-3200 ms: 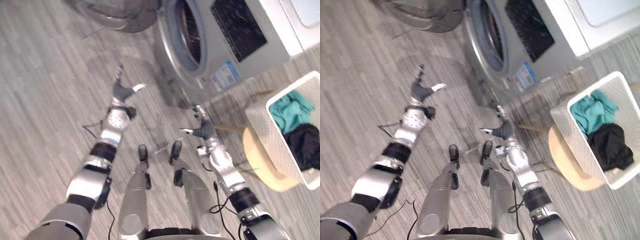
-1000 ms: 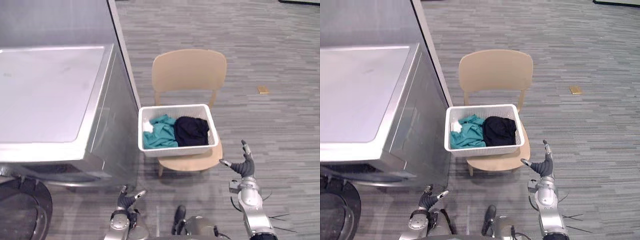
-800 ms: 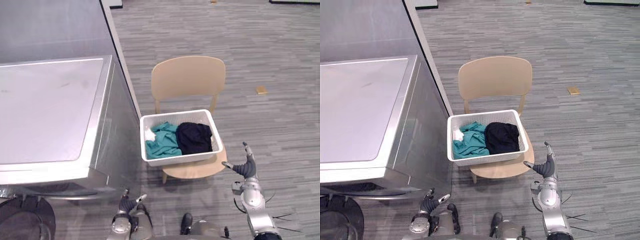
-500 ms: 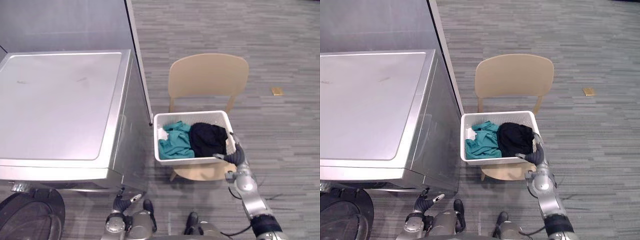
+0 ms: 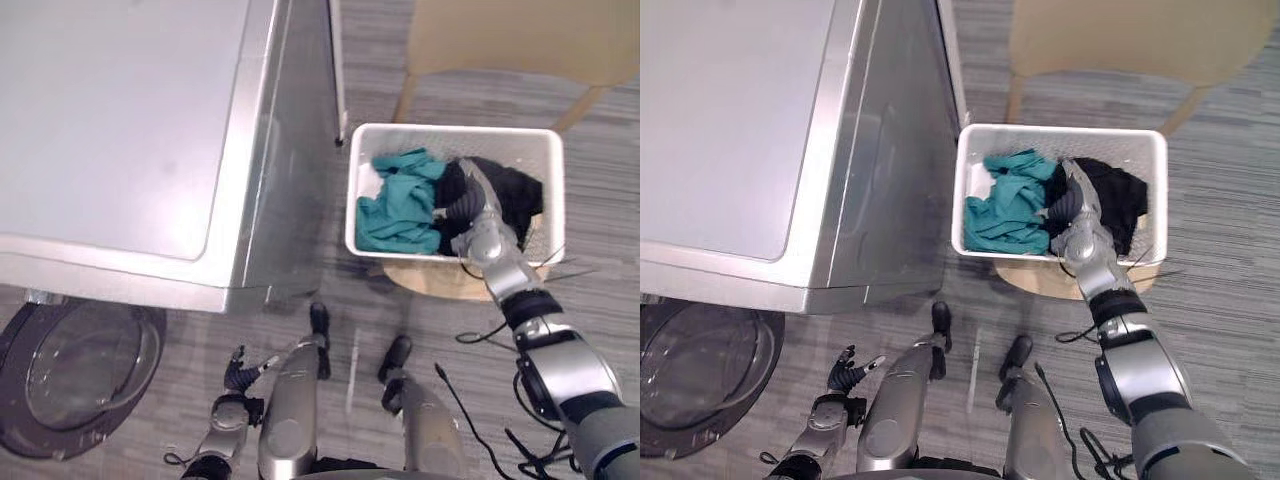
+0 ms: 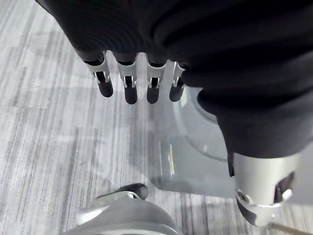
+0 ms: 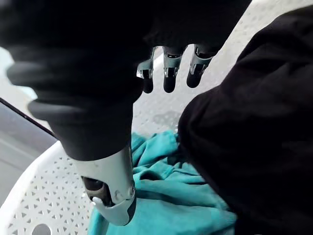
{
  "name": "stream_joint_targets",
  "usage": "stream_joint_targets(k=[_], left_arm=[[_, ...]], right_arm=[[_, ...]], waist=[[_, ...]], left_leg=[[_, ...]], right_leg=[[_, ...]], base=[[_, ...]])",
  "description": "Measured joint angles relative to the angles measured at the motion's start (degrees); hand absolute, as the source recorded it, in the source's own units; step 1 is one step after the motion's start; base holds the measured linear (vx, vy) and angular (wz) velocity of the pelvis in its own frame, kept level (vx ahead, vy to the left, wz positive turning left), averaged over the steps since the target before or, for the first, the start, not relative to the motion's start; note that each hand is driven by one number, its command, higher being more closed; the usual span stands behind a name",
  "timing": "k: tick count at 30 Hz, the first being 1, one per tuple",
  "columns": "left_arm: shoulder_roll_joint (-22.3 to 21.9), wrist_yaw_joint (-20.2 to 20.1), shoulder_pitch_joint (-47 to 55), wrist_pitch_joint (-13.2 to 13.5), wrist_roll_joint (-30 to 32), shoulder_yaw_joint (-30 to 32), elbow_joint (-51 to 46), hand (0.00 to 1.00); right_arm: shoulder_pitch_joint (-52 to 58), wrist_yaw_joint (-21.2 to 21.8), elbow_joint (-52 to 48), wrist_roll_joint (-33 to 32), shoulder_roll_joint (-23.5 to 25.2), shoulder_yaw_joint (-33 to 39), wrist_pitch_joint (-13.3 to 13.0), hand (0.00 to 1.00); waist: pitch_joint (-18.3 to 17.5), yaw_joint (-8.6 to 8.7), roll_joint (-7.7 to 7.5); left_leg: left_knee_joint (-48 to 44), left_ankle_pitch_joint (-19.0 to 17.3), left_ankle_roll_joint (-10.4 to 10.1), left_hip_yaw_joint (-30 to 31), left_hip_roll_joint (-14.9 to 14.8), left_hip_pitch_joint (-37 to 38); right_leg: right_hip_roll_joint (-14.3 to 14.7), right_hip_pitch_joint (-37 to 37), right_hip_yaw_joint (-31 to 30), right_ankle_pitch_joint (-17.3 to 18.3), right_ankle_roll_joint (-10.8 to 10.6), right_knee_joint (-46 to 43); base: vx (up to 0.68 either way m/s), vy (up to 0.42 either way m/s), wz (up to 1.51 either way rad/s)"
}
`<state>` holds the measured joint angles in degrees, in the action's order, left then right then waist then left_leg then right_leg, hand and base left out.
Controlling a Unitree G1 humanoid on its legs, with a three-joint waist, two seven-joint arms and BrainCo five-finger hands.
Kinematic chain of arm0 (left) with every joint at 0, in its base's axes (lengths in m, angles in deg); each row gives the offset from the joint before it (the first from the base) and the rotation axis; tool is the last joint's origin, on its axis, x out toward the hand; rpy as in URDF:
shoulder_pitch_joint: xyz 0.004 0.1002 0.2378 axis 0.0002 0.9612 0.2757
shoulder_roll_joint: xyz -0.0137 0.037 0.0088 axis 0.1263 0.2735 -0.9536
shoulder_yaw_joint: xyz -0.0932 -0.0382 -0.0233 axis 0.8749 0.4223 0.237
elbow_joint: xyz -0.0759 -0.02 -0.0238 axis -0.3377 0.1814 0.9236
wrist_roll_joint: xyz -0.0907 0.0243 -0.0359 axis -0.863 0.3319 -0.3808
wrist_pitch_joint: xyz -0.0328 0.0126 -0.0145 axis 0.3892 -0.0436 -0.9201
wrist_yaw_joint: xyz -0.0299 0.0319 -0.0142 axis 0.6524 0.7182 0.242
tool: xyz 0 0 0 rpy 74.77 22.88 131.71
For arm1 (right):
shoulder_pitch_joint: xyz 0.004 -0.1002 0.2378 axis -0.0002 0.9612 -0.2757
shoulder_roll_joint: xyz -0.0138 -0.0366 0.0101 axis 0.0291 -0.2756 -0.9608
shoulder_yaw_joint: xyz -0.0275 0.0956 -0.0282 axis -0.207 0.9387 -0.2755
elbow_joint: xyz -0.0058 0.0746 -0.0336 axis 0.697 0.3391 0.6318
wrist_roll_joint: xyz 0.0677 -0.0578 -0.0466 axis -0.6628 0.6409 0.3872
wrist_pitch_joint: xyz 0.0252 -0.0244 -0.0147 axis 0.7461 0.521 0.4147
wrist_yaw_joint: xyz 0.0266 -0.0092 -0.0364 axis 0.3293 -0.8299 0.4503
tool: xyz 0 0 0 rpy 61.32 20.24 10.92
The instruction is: Pick up the laundry basket with both hands and put the clothes into the washing machine.
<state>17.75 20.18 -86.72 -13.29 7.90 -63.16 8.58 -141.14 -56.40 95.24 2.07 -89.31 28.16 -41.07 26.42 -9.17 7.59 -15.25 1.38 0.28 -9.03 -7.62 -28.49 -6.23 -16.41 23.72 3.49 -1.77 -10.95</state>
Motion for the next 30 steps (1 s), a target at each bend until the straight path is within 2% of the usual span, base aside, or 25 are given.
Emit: stream_joint_targets(k=[6, 8, 9, 15, 19, 23, 25, 27, 30], left_arm=[[-1.0, 0.4, -2.9, 0.3, -1.3, -1.0, 1.3, 0.0], [-1.1, 0.7, -4.7, 0.3, -1.6, -1.9, 2.0, 0.0], [-1.5, 1.1, -5.7, 0.4, -1.7, -1.9, 2.1, 0.0], [-2.3, 1.7, -7.4, 0.4, -2.9, -1.6, 2.1, 0.0], [-3.5, 1.7, -8.5, 0.4, -3.5, 0.0, 2.0, 0.0], [-5.4, 1.7, -8.5, 0.4, -4.0, 0.6, 1.4, 0.0], [-5.4, 1.7, -8.5, 0.4, -4.3, 0.6, 1.4, 0.0], [-4.6, 1.7, -8.2, 0.2, -4.7, 0.7, 1.4, 0.0], [-4.1, 1.6, -8.0, -0.4, -4.8, 0.7, 1.3, 0.0]], right_arm=[[-4.9, -0.7, 5.9, 0.1, -1.3, -4.0, 0.6, 0.0], [-5.7, -0.7, 6.7, 0.1, -1.3, -5.8, 1.1, 0.0], [-5.7, -0.7, 7.3, 0.2, -0.9, -6.5, 1.3, 1.0], [-6.5, -1.0, 7.8, 3.0, 2.4, -8.4, 1.2, 1.0], [-6.2, -0.9, 7.8, 2.7, 4.0, -8.1, 1.4, 1.0], [-3.8, -0.7, 7.6, 0.7, 7.0, -4.6, 2.4, 1.0], [-2.1, -0.8, 4.4, -1.1, 7.4, -1.9, 3.1, 1.0], [0.0, -1.9, -4.4, -3.7, 7.9, -0.3, 3.1, 1.0], [2.9, -2.3, -13.8, -5.2, 8.5, 1.8, 2.1, 1.0]], waist=[[1.2, -3.04, 1.13], [1.6, -3.92, 1.38], [1.6, -4.52, 1.39], [1.6, -4.55, 1.39], [1.6, -4.4, 1.34], [1.7, -4.07, 1.15], [2.1, -3.88, 0.38], [2.8, -1.71, -0.75], [2.8, -0.79, -2.05]], left_leg=[[-0.1, 0.9, 0.1, 3.0, 0.9, -4.0], [0.1, 1.4, -0.1, 4.3, 1.6, -5.1], [0.5, 1.8, -0.2, 4.5, 1.9, -5.4], [1.9, 3.3, -0.9, 6.0, 2.7, -5.7], [4.7, 5.1, -1.4, 6.3, 2.6, -4.4], [5.8, 5.5, -1.8, 5.4, 2.1, -1.5], [6.4, 5.5, -1.8, 4.3, 2.0, 0.4], [6.9, 5.5, -1.8, 3.9, 1.9, 2.2], [7.5, 5.5, -1.8, 3.1, 1.7, 4.4]], right_leg=[[-0.5, -3.0, 2.6, 0.4, 0.4, -1.6], [-1.2, -4.2, 3.2, 1.7, 0.5, -3.5], [-1.7, -4.9, 3.6, 2.4, 0.7, -4.7], [-2.9, -6.4, 4.5, 5.2, 0.7, -8.5], [-3.0, -6.9, 4.4, 5.6, 1.3, -9.8], [-2.7, -5.4, 3.5, 5.7, 1.4, -10.0], [-2.7, -4.3, 2.4, 5.7, 1.3, -9.9], [-2.4, -2.6, 1.9, 5.6, 1.3, -9.1], [-2.0, -0.6, 1.2, 5.6, 1.2, -7.8]], base=[[0.02, 0.023, 0.24], [0.0, 0.009, 0.3], [0.01, -0.009, 0.28], [-0.01, -0.027, 0.17], [-0.04, -0.061, 0.02], [-0.01, -0.04, -0.11], [0.0, -0.013, -0.18], [-0.01, -0.004, -0.09], [0.0, 0.001, -0.13]])
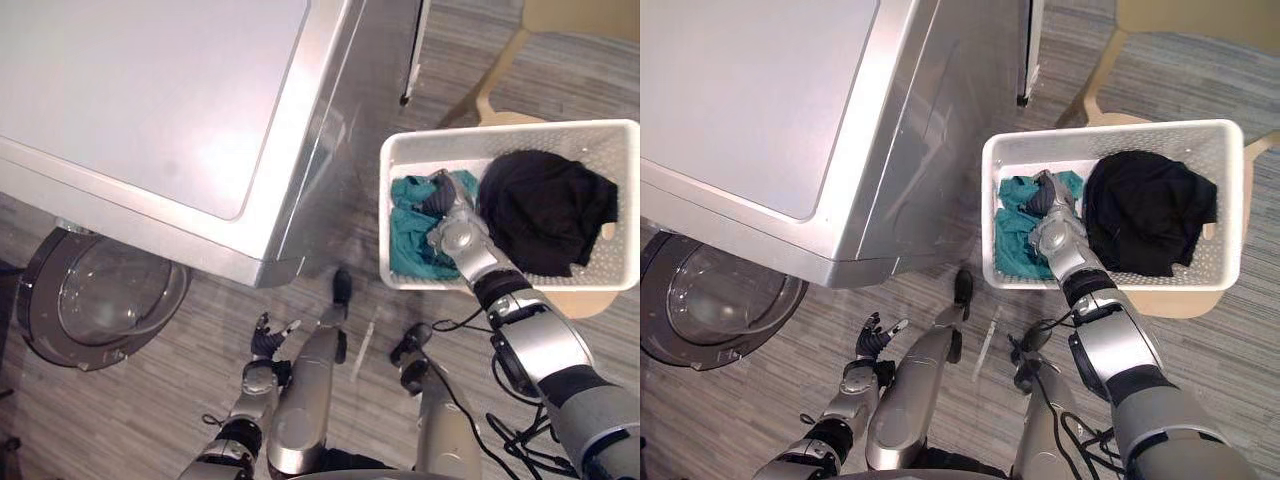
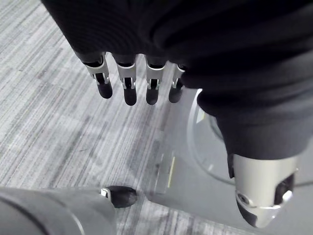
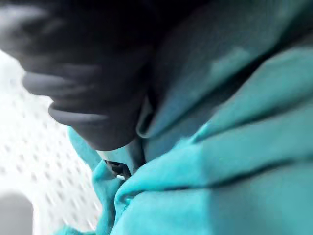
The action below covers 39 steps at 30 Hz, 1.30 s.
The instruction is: Pick up the laundry basket with both hands and put the clothes into the washing machine.
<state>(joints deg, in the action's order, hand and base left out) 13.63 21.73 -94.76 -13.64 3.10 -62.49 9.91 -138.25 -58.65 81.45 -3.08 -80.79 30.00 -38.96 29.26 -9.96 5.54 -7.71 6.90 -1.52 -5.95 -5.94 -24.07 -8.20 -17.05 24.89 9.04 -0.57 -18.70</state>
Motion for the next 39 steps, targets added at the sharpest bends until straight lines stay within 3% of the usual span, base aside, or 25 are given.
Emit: stream_joint_targets(k=[3, 6, 9, 12, 14, 16, 18, 20, 22, 23, 25, 28, 29, 30, 31, 33, 34, 36, 37, 38, 39], left_arm=[[0.4, -0.3, 2.1, -0.7, 0.0, -0.1, -1.7, 0.0], [1.5, -0.5, 4.6, -1.2, 0.4, -0.1, -2.6, 0.0], [2.8, -1.6, 7.7, -1.8, 1.5, 0.0, -2.4, 0.0], [3.5, -1.7, 10.4, -1.9, 1.7, 0.4, -2.1, 0.0], [3.6, -2.1, 11.9, -1.9, 1.7, 2.0, -1.7, 0.0], [3.7, -2.8, 12.4, -1.8, 2.3, 2.0, -1.0, 0.0], [4.0, -2.9, 12.4, -1.8, 3.7, 1.4, 0.0, 0.0], [4.6, -2.9, 12.2, -1.8, 3.9, 1.2, 0.6, 0.0], [4.9, -2.7, 12.2, -1.8, 3.9, 1.3, 0.4, 0.0], [5.1, -2.4, 12.4, -1.8, 3.9, 1.4, -0.2, 0.0], [5.4, -1.5, 12.8, -1.9, 3.9, 1.8, -2.2, 0.0], [3.2, -0.2, 14.3, -1.7, 3.8, 0.3, -7.6, 0.0], [3.2, -0.1, 14.8, -1.7, 3.8, -0.8, -8.7, 0.0], [3.0, -0.1, 14.3, -1.7, 3.9, -2.6, -9.6, 0.0], [2.7, -0.2, 13.6, -1.7, 4.0, -3.8, -10.1, 0.0], [1.7, -0.4, 13.6, -1.6, 5.8, -7.6, -14.8, 0.0], [1.6, -0.4, 14.4, -1.5, 6.5, -8.0, -17.5, 0.0], [1.6, -0.3, 14.9, -0.6, 8.2, -8.1, -23.3, 0.0], [1.6, -0.3, 14.8, -0.4, 8.5, -8.3, -25.0, 0.0], [1.7, -0.3, 14.4, 0.4, 9.1, -9.7, -28.8, 0.0], [1.5, -0.4, 14.1, 1.0, 10.3, -11.3, -31.7, 0.0]], right_arm=[[7.0, -0.9, -11.6, -1.9, 2.9, 2.8, -0.6, 1.0], [18.1, -0.5, -24.9, -7.0, 8.3, 3.9, -3.4, 1.0], [30.4, 1.5, -35.0, -12.2, 14.4, 3.3, -6.2, 1.0], [37.9, 4.5, -41.1, -15.2, 16.2, 1.9, -7.8, 1.0], [39.8, 6.5, -42.4, -17.1, 16.4, 0.7, -9.2, 1.0], [41.3, 8.3, -43.9, -20.8, 16.9, 0.4, -9.9, 1.0], [43.8, 9.3, -45.5, -24.2, 17.2, 1.0, -10.8, 1.0], [46.0, 9.3, -47.9, -25.9, 17.2, 1.5, -11.7, 1.0], [45.9, 9.3, -48.2, -27.5, 17.3, 1.2, -12.4, 1.0], [45.0, 9.3, -48.2, -28.8, 17.3, 0.9, -12.5, 1.0], [41.9, 9.3, -47.7, -30.4, 17.5, -0.6, -13.3, 1.0], [37.5, 9.2, -44.4, -33.8, 16.5, -1.0, -14.0, 1.0], [37.6, 9.2, -44.4, -33.8, 16.1, -1.0, -14.0, 1.0], [37.6, 9.1, -44.4, -33.9, 15.8, -0.6, -14.0, 1.0], [37.5, 9.2, -44.5, -34.1, 15.4, -0.4, -14.0, 1.0], [37.0, 9.2, -44.5, -34.4, 14.9, 1.4, -14.0, 1.0], [36.9, 9.2, -45.1, -34.4, 14.8, 1.2, -13.9, 1.0], [36.9, 9.2, -48.2, -34.3, 14.7, 1.0, -13.9, 1.0], [36.9, 9.3, -49.4, -34.3, 14.7, 1.0, -14.0, 1.0], [36.8, 9.4, -52.0, -34.4, 14.7, 1.0, -14.5, 1.0], [36.8, 9.5, -54.0, -34.4, 14.7, 0.8, -15.1, 1.0]], waist=[[0.0, 1.5, -1.38], [-0.7, 2.95, -2.95], [-5.2, 4.43, -5.89], [-8.9, 5.02, -7.78], [-10.5, 5.17, -8.4], [-10.8, 6.38, -8.27], [-11.3, 8.69, -7.81], [-11.9, 9.49, -8.65], [-13.1, 8.95, -9.53], [-14.1, 7.8, -9.64], [-14.2, 5.86, -9.35], [-14.3, 5.76, -4.61], [-14.2, 5.92, -3.71], [-14.1, 6.23, -3.59], [-14.1, 6.28, -3.79], [-14.1, 6.96, -4.0], [-14.3, 7.87, -3.57], [-14.9, 8.16, -2.73], [-15.1, 8.19, -2.42], [-15.6, 8.61, -1.72], [-16.5, 9.16, -0.71]], left_leg=[[1.8, 0.0, 0.0, -0.8, 0.1, 4.3], [3.4, -0.1, -0.1, -1.5, 0.3, 8.7], [5.6, -0.4, -0.5, -2.2, 0.8, 12.2], [8.0, -0.6, -0.4, -3.9, 1.3, 15.9], [9.1, -0.8, -0.1, -5.3, 1.8, 18.0], [8.4, -1.7, 0.1, -4.7, 2.3, 19.3], [4.7, -3.1, 0.6, 0.3, 3.3, 18.4], [1.3, -3.9, 1.0, 5.4, 5.5, 16.4], [-1.6, -3.9, 0.9, 9.8, 8.0, 13.6], [-2.8, -3.4, 0.1, 11.9, 8.8, 11.4], [-3.2, -1.6, -1.5, 14.2, 8.9, 7.9], [2.3, 3.7, -2.7, 19.5, 4.9, 4.7], [5.4, 2.7, -1.3, 18.0, 3.5, 5.3], [8.3, -2.0, 2.7, 13.1, 2.5, 5.9], [7.8, -4.3, 4.4, 9.8, 2.4, 5.1], [-3.5, -4.0, 3.6, 1.3, 3.3, 3.5], [-8.9, -4.2, 3.6, -0.6, 2.8, 4.3], [-15.4, -7.9, 1.4, -2.5, 0.7, 8.9], [-15.3, -9.5, 0.8, -2.8, 0.1, 10.8], [-11.2, -11.4, -0.6, -2.8, -0.4, 15.3], [-3.6, -11.0, -1.5, -2.0, -0.8, 18.6]], right_leg=[[0.2, 3.7, -0.4, -0.1, -0.1, 1.3], [0.3, 7.9, -0.5, -0.3, -0.6, 3.1], [0.5, 11.0, -1.2, -0.7, -1.1, 5.7], [0.5, 13.6, -2.5, -1.2, -2.0, 8.0], [0.1, 14.4, -4.0, -1.2, -2.2, 7.7], [-0.6, 14.7, -5.4, -0.5, -3.2, 4.5], [-0.5, 13.2, -15.0, 0.9, -3.4, -4.6], [-0.6, 12.8, -22.3, 3.9, -4.7, -11.2], [-0.2, 12.8, -27.5, 7.3, -5.2, -13.3], [0.2, 13.2, -29.1, 9.6, -5.1, -11.8], [0.7, 13.8, -27.2, 12.9, -4.0, -7.3], [6.1, 11.1, -22.3, 12.3, -1.1, -6.5], [6.9, 10.9, -20.9, 11.4, -0.3, -6.6], [5.9, 10.8, -19.3, 9.5, 1.1, -4.8], [5.0, 10.9, -17.3, 8.9, 1.3, -3.6], [1.2, 11.0, -12.1, 6.5, 1.8, -1.5], [0.6, 11.6, -10.5, 5.6, 1.8, -0.2], [0.0, 12.0, -7.7, 4.2, 1.8, 1.2], [0.0, 12.0, -6.9, 4.0, 1.6, 1.5], [0.0, 12.0, -4.8, 3.5, 1.1, 2.1], [0.3, 12.1, -2.7, 2.9, 0.2, 2.5]], base=[[0.03, 0.002, -0.06], [0.06, 0.011, -0.05], [0.09, 0.009, -0.09], [0.08, 0.021, -0.18], [0.04, 0.043, -0.32], [0.03, 0.056, 0.09], [0.02, 0.078, 0.99], [0.01, -0.081, 1.76], [-0.02, -0.182, 1.61], [-0.06, -0.159, 0.94], [-0.15, -0.232, 0.71], [-0.29, -0.257, 0.75], [-0.29, -0.234, 0.84], [-0.25, -0.138, 0.91], [-0.28, -0.125, 1.23], [-0.25, -0.104, 1.17], [-0.22, -0.071, 0.96], [-0.19, 0.008, 0.74], [-0.15, 0.088, 0.8], [-0.1, 0.107, 0.97], [-0.08, 0.134, 0.98]])
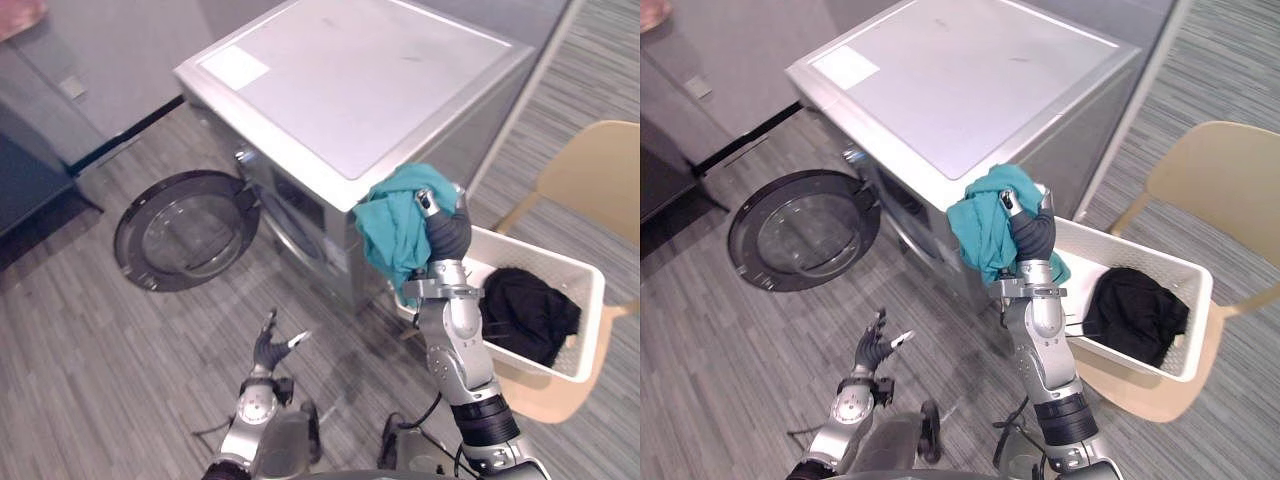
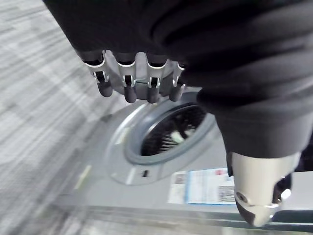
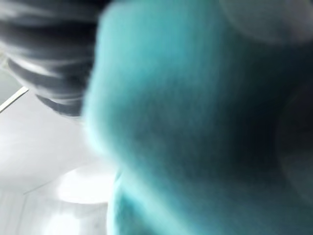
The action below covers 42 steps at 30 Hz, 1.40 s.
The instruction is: Pick up the laundry basket with both hands and put the clothes into the washing machine.
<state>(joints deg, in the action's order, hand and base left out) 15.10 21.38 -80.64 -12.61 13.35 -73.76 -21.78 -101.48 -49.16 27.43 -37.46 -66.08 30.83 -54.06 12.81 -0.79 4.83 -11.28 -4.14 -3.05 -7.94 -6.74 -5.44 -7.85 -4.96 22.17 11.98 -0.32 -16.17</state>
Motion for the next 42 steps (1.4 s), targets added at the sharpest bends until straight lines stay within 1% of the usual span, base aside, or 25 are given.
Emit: stream_joint_targets(k=[1, 2, 3, 4, 6, 7, 9, 10, 12, 13, 14, 15, 19, 20, 23, 24, 27, 31, 33, 36, 37, 38, 39, 42], left_arm=[[0.0, 0.0, -0.4, 0.2, 0.5, -0.8, -1.4, 0.0], [0.1, 0.1, -1.3, 0.4, 1.0, -2.2, -3.9, 0.0], [0.5, 0.2, -1.7, 0.6, 1.9, -3.1, -6.1, 0.0], [0.8, 0.4, -1.6, 0.8, 2.4, -3.3, -7.4, 0.0], [1.7, 0.9, -1.7, 1.2, 2.7, -4.3, -11.0, 0.0], [2.6, 1.9, -2.3, 1.3, 4.1, -4.5, -12.2, 0.0], [3.0, 2.8, -3.5, 1.2, 5.0, -4.8, -12.4, 0.0], [3.0, 3.5, -4.9, 1.2, 5.9, -5.1, -12.5, 0.0], [3.0, 5.0, -7.1, 0.8, 8.3, -5.2, -12.6, 0.0], [3.0, 6.4, -8.9, 0.0, 11.1, -5.3, -13.0, 0.0], [3.1, 7.0, -9.4, -0.5, 12.1, -5.3, -13.4, 0.0], [3.5, 8.1, -11.2, -1.0, 13.9, -5.4, -13.7, 1.0], [4.7, 10.0, -16.1, -2.8, 17.1, -5.5, -13.8, 1.0], [5.3, 10.4, -17.6, -3.2, 18.7, -5.5, -13.8, 1.0], [5.6, 11.3, -18.8, -3.8, 20.2, -5.4, -13.8, 1.0], [5.6, 11.4, -18.8, -4.0, 20.5, -5.4, -13.8, 1.0], [5.7, 11.5, -18.8, -4.0, 20.4, -4.9, -13.8, 1.0], [5.0, 11.5, -17.7, -3.9, 19.3, -4.1, -13.7, 1.0], [4.3, 11.5, -15.9, -3.8, 17.9, -3.1, -13.6, 1.0], [2.5, 11.4, -11.8, -3.6, 15.8, -0.9, -13.5, 1.0], [2.3, 11.2, -8.7, -3.1, 14.0, 0.3, -13.5, 1.0], [2.3, 11.2, -8.4, -3.0, 13.8, 0.3, -13.5, 1.0], [2.3, 11.2, -7.0, -2.7, 13.4, 0.9, -13.5, 1.0], [1.8, 9.9, -2.6, -2.4, 11.5, 3.0, -13.5, 1.0]], right_arm=[[0.0, 0.1, -0.7, -0.1, 0.1, -0.1, -0.3, 1.0], [-0.3, 0.7, -1.1, -0.7, 0.5, -0.7, -0.9, 1.0], [-0.2, 1.1, -1.0, -1.2, 1.0, -1.9, -0.8, 1.0], [-0.2, 1.4, -1.0, -1.4, 1.3, -2.8, -0.8, 1.0], [-0.3, 3.1, -1.1, -3.1, 2.0, -7.4, -0.8, 1.0], [-0.3, 4.6, -1.7, -4.5, 2.0, -11.1, -0.8, 1.0], [-0.4, 5.3, -2.8, -6.1, 1.9, -13.5, -0.7, 1.0], [-0.6, 6.5, -3.5, -7.9, 1.9, -16.0, -0.6, 1.0], [-1.7, 7.8, -3.6, -10.5, 1.9, -19.2, -0.4, 1.0], [-2.2, 8.8, -3.6, -12.6, 1.9, -21.5, 0.2, 1.0], [-2.4, 9.0, -3.6, -13.3, 1.9, -22.4, 0.4, 1.0], [-2.7, 9.7, -3.6, -15.0, 1.9, -24.0, 0.8, 1.0], [-2.8, 11.6, -3.0, -20.8, 1.8, -28.6, 2.5, 1.0], [-2.8, 12.5, -3.0, -22.7, 1.7, -29.7, 3.5, 1.0], [-2.6, 14.1, -2.2, -25.6, 1.1, -31.3, 4.5, 1.0], [-2.5, 14.6, -1.5, -26.1, 1.0, -31.3, 4.6, 0.0], [-1.9, 15.4, -0.2, -27.0, 1.0, -31.8, 5.2, 0.0], [0.3, 15.6, 0.0, -26.7, 0.1, -31.7, 5.4, 0.0], [0.8, 15.6, 1.5, -25.4, -0.1, -30.6, 5.4, 0.0], [3.9, 14.7, 2.5, -22.9, -0.3, -26.5, 5.4, 0.0], [5.2, 14.2, 2.6, -19.9, -1.2, -23.0, 5.3, 0.0], [5.3, 14.2, 2.6, -19.5, -1.3, -22.5, 5.3, 0.0], [6.1, 13.9, 2.6, -18.1, -1.9, -20.5, 5.3, 0.0], [10.1, 12.0, 4.5, -8.0, -4.2, -13.3, 4.1, 0.0]], waist=[[-0.5, 0.01, 0.43], [-1.0, -0.14, 0.28], [-1.4, -0.31, -0.48], [-1.6, -0.41, -0.83], [-3.1, -0.68, -2.07], [-4.5, -1.02, -2.47], [-4.6, -1.45, -2.58], [-4.7, -1.58, -2.65], [-5.0, -1.52, -2.68], [-5.8, -1.47, -3.06], [-6.2, -1.36, -3.08], [-6.5, -1.53, -3.05], [-6.7, -1.37, -3.13], [-6.9, -1.33, -3.11], [-7.6, -1.09, -2.94], [-7.9, -1.09, -2.96], [-8.9, -1.47, -3.12], [-9.1, -1.38, -3.04], [-9.1, -1.3, -3.05], [-9.1, -1.43, -3.05], [-9.1, -1.54, -3.04], [-9.1, -1.56, -3.04], [-9.1, -1.59, -3.04], [-9.1, -1.57, -3.02]], left_leg=[[3.1, 0.3, -0.5, 0.0, 0.0, 1.0], [6.3, 0.4, -0.8, 0.8, 0.4, 2.2], [6.5, 0.6, -1.0, 1.9, 1.1, 2.6], [6.5, 0.6, -1.0, 2.4, 1.4, 3.0], [6.5, 0.6, -0.9, 3.4, 2.7, 4.6], [6.5, 0.6, -0.9, 3.6, 3.2, 5.0], [6.5, 0.7, -0.9, 3.8, 3.4, 5.7], [6.6, 0.8, -0.6, 4.2, 3.6, 6.5], [7.5, 1.2, -0.2, 4.7, 3.7, 7.9], [8.7, 2.4, -0.3, 4.8, 3.8, 8.4], [9.3, 2.8, -0.3, 4.9, 3.8, 8.5], [10.4, 3.5, -0.3, 5.1, 3.6, 9.1], [12.7, 5.3, -0.3, 5.5, 3.1, 9.9], [13.6, 6.1, -0.4, 5.6, 2.8, 10.1], [15.2, 7.5, -0.4, 5.9, 2.4, 10.3], [15.3, 7.6, -0.5, 5.9, 2.3, 10.3], [15.5, 7.7, -0.7, 5.3, 1.8, 10.0], [15.5, 7.8, -0.8, 5.1, 1.6, 10.1], [15.5, 7.8, -0.9, 5.0, 1.6, 10.1], [16.1, 8.2, -0.7, 4.9, 1.6, 10.1], [16.6, 8.4, -0.7, 5.0, 1.6, 9.8], [16.6, 8.4, -0.7, 5.0, 1.6, 9.7], [16.6, 8.4, -0.7, 5.1, 1.6, 9.5], [16.6, 8.4, -0.7, 6.2, 1.7, 8.7]], right_leg=[[0.2, 0.1, 0.9, -0.3, -0.4, 0.3], [0.0, 0.7, 2.7, -0.8, -1.0, 0.5], [-0.5, 1.9, 3.3, -1.0, -1.5, 0.9], [-0.7, 2.8, 3.4, -1.3, -1.9, 1.4], [-1.1, 5.7, 3.4, -1.6, -2.4, 3.3], [-1.2, 6.7, 3.4, -2.0, -3.1, 4.3], [-1.2, 7.8, 3.4, -2.2, -3.3, 4.9], [-1.1, 9.1, 3.4, -2.7, -3.2, 5.7], [-0.8, 10.6, 3.4, -2.9, -3.1, 6.4], [-0.8, 10.6, 3.0, -3.1, -2.8, 6.6], [-0.6, 10.6, 3.0, -3.3, -2.8, 6.8], [-0.2, 10.9, 2.8, -3.9, -2.5, 7.5], [0.9, 10.9, 2.6, -4.9, -1.8, 8.5], [1.2, 10.7, 2.6, -5.2, -1.4, 8.6], [1.9, 10.5, 2.4, -5.6, -1.2, 9.5], [2.0, 10.4, 2.2, -5.7, -1.2, 9.5], [2.8, 9.7, 1.2, -6.2, -0.8, 9.6], [3.0, 9.6, 1.0, -6.6, -0.8, 9.8], [3.2, 9.6, 0.9, -6.6, -0.8, 9.9], [3.3, 9.6, 0.9, -6.7, -0.9, 10.1], [3.4, 9.3, 0.9, -6.8, -1.0, 10.3], [3.4, 9.2, 0.9, -6.8, -1.0, 10.3], [3.4, 9.0, 0.9, -6.8, -1.0, 10.3], [3.4, 8.8, 1.3, -6.8, -1.0, 10.5]], base=[[-0.04, 0.149, 0.88], [-0.02, 0.168, 0.73], [-0.01, 0.155, 0.66], [0.01, 0.137, 0.52], [0.02, 0.128, 0.35], [0.01, 0.091, 0.18], [0.0, 0.045, 0.11], [-0.03, 0.026, 0.16], [-0.06, 0.008, 0.14], [-0.07, -0.011, 0.07], [-0.09, -0.023, 0.06], [-0.08, -0.023, 0.0], [-0.09, -0.02, -0.02], [-0.11, -0.037, 0.0], [-0.11, -0.029, 0.02], [-0.07, -0.007, -0.02], [-0.05, -0.016, -0.13], [-0.01, -0.008, -0.05], [0.0, 0.0, 0.0], [0.05, -0.011, 0.0], [0.04, -0.007, 0.01], [0.06, -0.01, 0.02], [0.04, -0.006, 0.04], [0.06, -0.011, 0.14]])
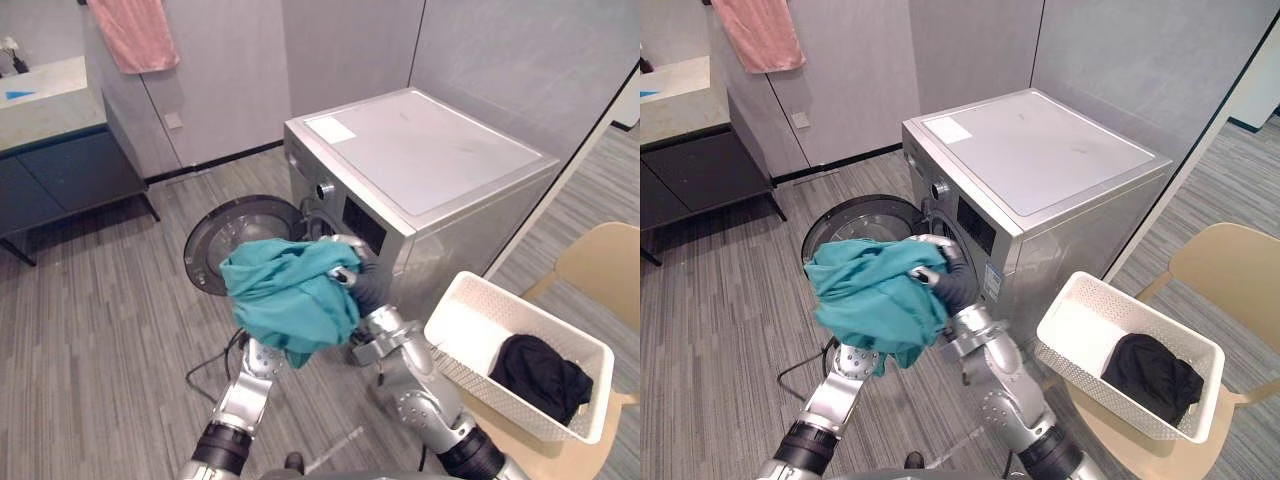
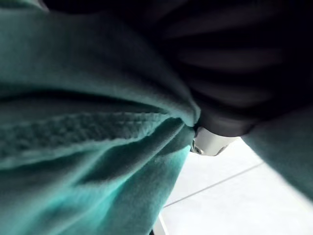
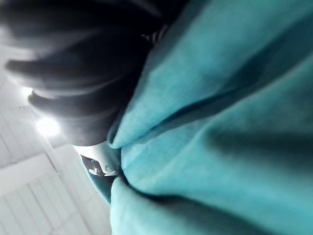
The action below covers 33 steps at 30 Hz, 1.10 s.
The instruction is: Pick up the laundry basket with both hands and put the clothes into the washing machine.
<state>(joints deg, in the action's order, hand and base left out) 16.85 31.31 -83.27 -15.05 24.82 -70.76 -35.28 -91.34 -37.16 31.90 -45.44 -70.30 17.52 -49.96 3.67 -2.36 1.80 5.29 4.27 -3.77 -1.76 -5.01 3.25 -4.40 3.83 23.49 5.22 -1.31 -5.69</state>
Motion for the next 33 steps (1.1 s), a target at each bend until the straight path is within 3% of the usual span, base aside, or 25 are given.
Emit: stream_joint_targets(k=[4, 7, 10, 11, 12, 13, 14, 18, 20, 21, 22, 23, 24, 25, 26, 27, 30, 32, 33], left_arm=[[0.0, -1.3, 3.8, 1.2, -0.8, 1.9, 0.0, 1.0], [0.0, -2.6, 4.8, 2.6, -1.1, 2.2, 0.7, 1.0], [0.1, -3.8, 5.4, 3.4, -1.1, 2.3, 5.1, 1.0], [0.0, -4.3, 6.3, 3.4, -1.1, 2.5, 6.7, 1.0], [0.2, -5.0, 7.5, 3.4, -1.1, 2.9, 8.3, 1.0], [0.2, -5.2, 8.0, 3.4, -1.1, 3.2, 8.9, 1.0], [0.4, -5.8, 8.6, 3.4, -1.1, 3.3, 10.5, 1.0], [2.3, -7.5, 10.7, 3.4, -1.1, 4.0, 16.0, 1.0], [2.6, -8.9, 12.2, 3.0, -1.0, 4.2, 19.8, 1.0], [2.6, -9.8, 13.2, 2.8, -1.0, 4.5, 19.8, 1.0], [2.6, -10.1, 13.6, 2.6, -0.9, 4.5, 19.9, 1.0], [2.6, -10.4, 14.3, 2.3, -0.9, 4.4, 19.9, 1.0], [2.6, -10.9, 14.5, 2.0, -0.9, 4.4, 20.1, 1.0], [2.8, -10.9, 14.5, 2.0, -0.9, 4.4, 20.2, 1.0], [3.3, -10.9, 14.3, 2.0, -0.9, 4.3, 20.4, 1.0], [3.6, -10.8, 13.6, 1.9, -1.0, 4.3, 20.6, 1.0], [3.9, -10.7, 10.0, 1.9, -1.0, 3.6, 22.8, 1.0], [3.8, -10.9, 8.7, 1.9, -1.0, 2.9, 23.2, 1.0], [3.7, -11.2, 8.0, 1.9, -0.9, 2.3, 23.3, 1.0]], right_arm=[[3.7, -2.4, 3.1, 10.4, -2.7, 5.1, -0.4, 0.0], [6.2, -3.6, 7.2, 18.3, -4.7, 8.1, -0.6, 0.0], [9.0, -4.4, 14.0, 27.2, -5.8, 11.1, -0.5, 0.0], [9.9, -5.3, 16.8, 31.3, -5.7, 12.1, -0.3, 0.0], [10.4, -6.1, 20.7, 34.4, -5.2, 12.5, 0.1, 0.0], [10.4, -6.2, 22.2, 35.6, -5.0, 12.6, 0.2, 0.0], [10.5, -6.4, 25.3, 37.7, -4.2, 13.1, 0.4, 0.0], [8.7, -7.7, 36.4, 41.7, -0.1, 15.0, 1.7, 0.0], [7.2, -8.0, 41.7, 43.0, 1.5, 16.7, 2.2, 0.0], [7.4, -8.6, 42.9, 43.1, 1.9, 17.6, 2.9, 0.0], [7.7, -8.8, 43.1, 43.1, 2.0, 17.9, 3.1, 0.0], [8.2, -8.9, 43.1, 43.1, 1.8, 18.6, 3.7, 0.0], [8.6, -9.1, 43.1, 43.0, 1.2, 19.0, 4.2, 0.0], [8.8, -9.4, 43.1, 43.0, 0.9, 19.0, 4.2, 0.0], [9.0, -9.8, 43.2, 42.9, 0.9, 19.1, 4.2, 0.0], [9.0, -9.8, 43.6, 42.9, 1.1, 18.9, 4.1, 0.0], [8.5, -9.9, 44.4, 42.0, 1.0, 18.8, 4.2, 0.0], [8.1, -9.9, 44.6, 41.8, 1.2, 18.7, 4.1, 0.0], [8.3, -9.9, 44.6, 41.6, 1.2, 18.8, 4.2, 0.0]], waist=[[0.0, -0.04, 0.29], [0.0, -0.08, 0.48], [0.3, -0.56, 0.65], [0.4, -0.5, 0.66], [1.0, -0.5, -0.09], [1.0, -0.36, 0.13], [1.3, -0.2, 0.43], [2.5, -0.34, -0.94], [3.6, -0.32, -1.77], [4.7, -0.26, -2.8], [5.2, -0.18, -3.21], [5.6, 0.18, -3.49], [6.2, 0.65, -3.56], [6.2, 1.02, -2.95], [7.0, 1.72, -1.94], [7.5, 1.97, -2.07], [8.8, 2.4, -1.86], [8.7, 3.8, -2.04], [8.7, 4.51, -2.49]], left_leg=[[0.0, 0.4, 0.0, 1.3, 0.0, -2.3], [-1.1, 1.3, -0.3, 5.5, 0.6, -6.8], [-1.4, 3.2, 0.6, 8.8, 2.3, -10.0], [-1.7, 3.0, 2.6, 6.2, 3.3, -10.9], [-2.7, 1.2, 6.9, 0.2, 3.5, -11.7], [-3.3, 0.8, 7.8, -3.0, 3.0, -12.1], [-4.1, 2.7, 4.9, -5.7, 2.2, -12.5], [-3.4, 2.8, 4.2, -6.7, 2.7, -12.9], [-5.3, -0.3, 4.0, -7.3, 4.2, -12.7], [-8.8, -3.9, 4.2, -8.4, 5.1, -12.7], [-10.1, -5.1, 4.3, -8.5, 5.5, -12.9], [-11.9, -6.7, 4.9, -8.5, 6.4, -12.6], [-14.1, -8.2, 5.8, -7.9, 7.0, -12.3], [-14.8, -8.8, 6.3, -7.1, 7.0, -11.5], [-15.4, -9.7, 6.9, -5.0, 6.4, -10.4], [-15.3, -10.3, 7.1, -3.6, 5.9, -9.4], [-13.2, -11.1, 7.1, -1.5, 5.5, -5.9], [-13.4, -11.8, 6.2, -0.1, 5.9, -4.9], [-14.2, -13.0, 5.3, 1.1, 6.7, -4.5]], right_leg=[[0.1, -1.4, 1.3, 0.1, -0.1, 0.1], [-0.4, -3.4, 5.5, 1.2, -0.4, -0.8], [-3.8, -5.3, 11.7, 5.4, -0.8, -6.7], [-5.6, -5.5, 14.0, 7.1, -1.1, -9.0], [-7.3, -5.7, 15.9, 8.0, -1.5, -10.6], [-7.7, -5.6, 16.4, 8.2, -1.8, -11.0], [-8.0, -5.2, 17.5, 8.2, -2.0, -11.7], [-7.8, -5.0, 16.5, 7.7, -2.9, -10.0], [-9.6, -4.0, 17.0, 7.9, -4.0, -10.8], [-12.5, -3.5, 17.1, 9.9, -5.1, -14.8], [-13.9, -3.2, 17.2, 10.6, -5.0, -16.9], [-16.2, -3.7, 15.8, 10.8, -3.1, -22.1], [-17.5, -7.5, 8.5, 8.5, 2.8, -30.9], [-17.3, -10.3, 3.3, 5.6, 5.9, -35.7], [-15.8, -13.9, -3.2, 6.1, 4.1, -41.3], [-12.3, -16.3, -5.7, 10.1, 1.7, -41.7], [-6.8, -20.6, -3.7, 11.7, 0.7, -32.4], [-5.5, -22.0, -1.6, 10.1, 0.3, -24.2], [-5.5, -22.4, -1.6, 8.1, 1.2, -20.7]], base=[[0.02, -0.016, 0.2], [-0.01, -0.038, 0.77], [0.04, -0.04, 1.14], [0.02, 0.062, 0.99], [0.02, 0.064, 0.95], [0.05, 0.029, 0.81], [0.07, -0.04, 0.63], [0.07, -0.007, 0.2], [0.07, 0.07, 0.05], [0.05, 0.093, 0.14], [0.04, 0.094, 0.27], [0.09, 0.136, 0.38], [0.12, 0.157, 0.42], [0.26, 0.166, 0.5], [0.28, 0.072, 0.49], [0.28, 0.041, 0.45], [0.25, 0.015, 0.38], [0.24, -0.022, 0.55], [0.32, -0.081, 0.65]])
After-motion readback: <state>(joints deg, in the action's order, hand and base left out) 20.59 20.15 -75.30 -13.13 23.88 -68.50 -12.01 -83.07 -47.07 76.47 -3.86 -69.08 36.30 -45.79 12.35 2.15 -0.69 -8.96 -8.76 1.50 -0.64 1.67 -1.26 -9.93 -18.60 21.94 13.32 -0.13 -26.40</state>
